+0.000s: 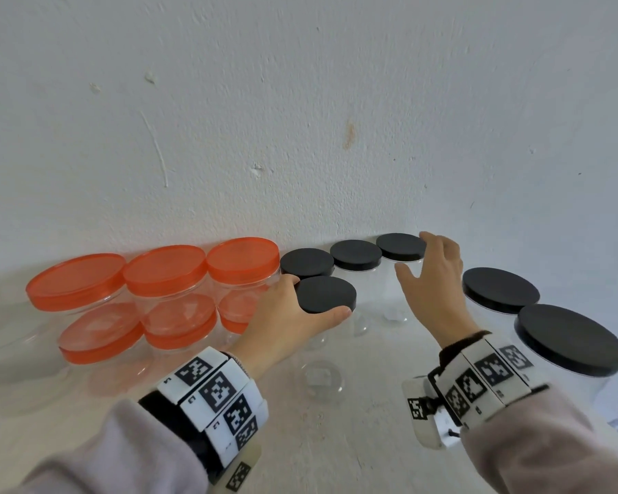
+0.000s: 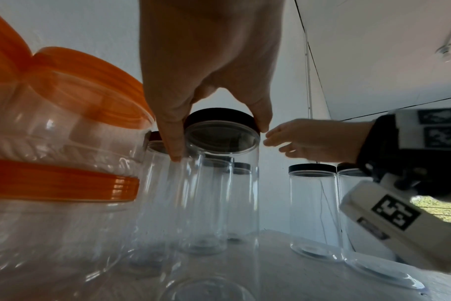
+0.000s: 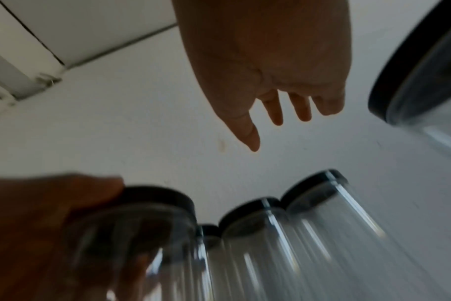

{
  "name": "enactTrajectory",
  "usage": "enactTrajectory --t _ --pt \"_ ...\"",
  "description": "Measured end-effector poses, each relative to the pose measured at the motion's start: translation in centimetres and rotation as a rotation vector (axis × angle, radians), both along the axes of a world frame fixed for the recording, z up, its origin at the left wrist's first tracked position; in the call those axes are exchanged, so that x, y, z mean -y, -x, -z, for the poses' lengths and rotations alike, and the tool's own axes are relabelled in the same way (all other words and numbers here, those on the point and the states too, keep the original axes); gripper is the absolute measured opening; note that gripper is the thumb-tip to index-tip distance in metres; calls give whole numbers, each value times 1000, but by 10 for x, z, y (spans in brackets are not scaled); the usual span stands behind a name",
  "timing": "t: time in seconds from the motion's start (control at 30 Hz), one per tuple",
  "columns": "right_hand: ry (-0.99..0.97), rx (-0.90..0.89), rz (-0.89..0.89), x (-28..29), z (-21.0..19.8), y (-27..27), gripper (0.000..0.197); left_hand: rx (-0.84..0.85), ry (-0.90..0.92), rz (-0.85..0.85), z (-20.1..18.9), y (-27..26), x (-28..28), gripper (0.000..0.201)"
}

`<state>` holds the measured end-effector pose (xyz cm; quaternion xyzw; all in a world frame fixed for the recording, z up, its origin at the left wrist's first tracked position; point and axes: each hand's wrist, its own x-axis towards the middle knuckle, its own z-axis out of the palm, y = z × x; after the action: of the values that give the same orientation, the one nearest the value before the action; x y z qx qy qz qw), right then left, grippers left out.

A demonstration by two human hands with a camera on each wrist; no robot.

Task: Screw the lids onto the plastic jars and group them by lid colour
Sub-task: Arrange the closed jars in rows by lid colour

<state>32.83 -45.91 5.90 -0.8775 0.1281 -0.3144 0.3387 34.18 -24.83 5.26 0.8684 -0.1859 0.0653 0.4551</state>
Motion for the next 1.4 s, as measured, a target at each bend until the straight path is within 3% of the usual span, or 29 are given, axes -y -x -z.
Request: enactTrajectory --t 0.17,0.37,0.77,0.97,1.13,1.27,1.4 --pt "141 -129 114 10 -26 31 60 -9 -45 -13 1 2 6 69" --pt "131 -232 156 24 -44 67 64 -31 -66 1 2 2 4 69" --pt "113 -560 253 51 -35 132 66 -9 -56 28 1 9 2 68" --pt "70 -530 252 52 -29 144 63 -18 -26 18 2 11 1 74" --pt "157 -487 74 32 -33 142 82 -26 6 -2 4 11 5 76" --pt "132 -418 -131 5 -30 111 82 -19 29 -33 5 10 9 79" --pt "82 -390 -214 -5 -24 70 81 -5 65 -51 6 6 9 79"
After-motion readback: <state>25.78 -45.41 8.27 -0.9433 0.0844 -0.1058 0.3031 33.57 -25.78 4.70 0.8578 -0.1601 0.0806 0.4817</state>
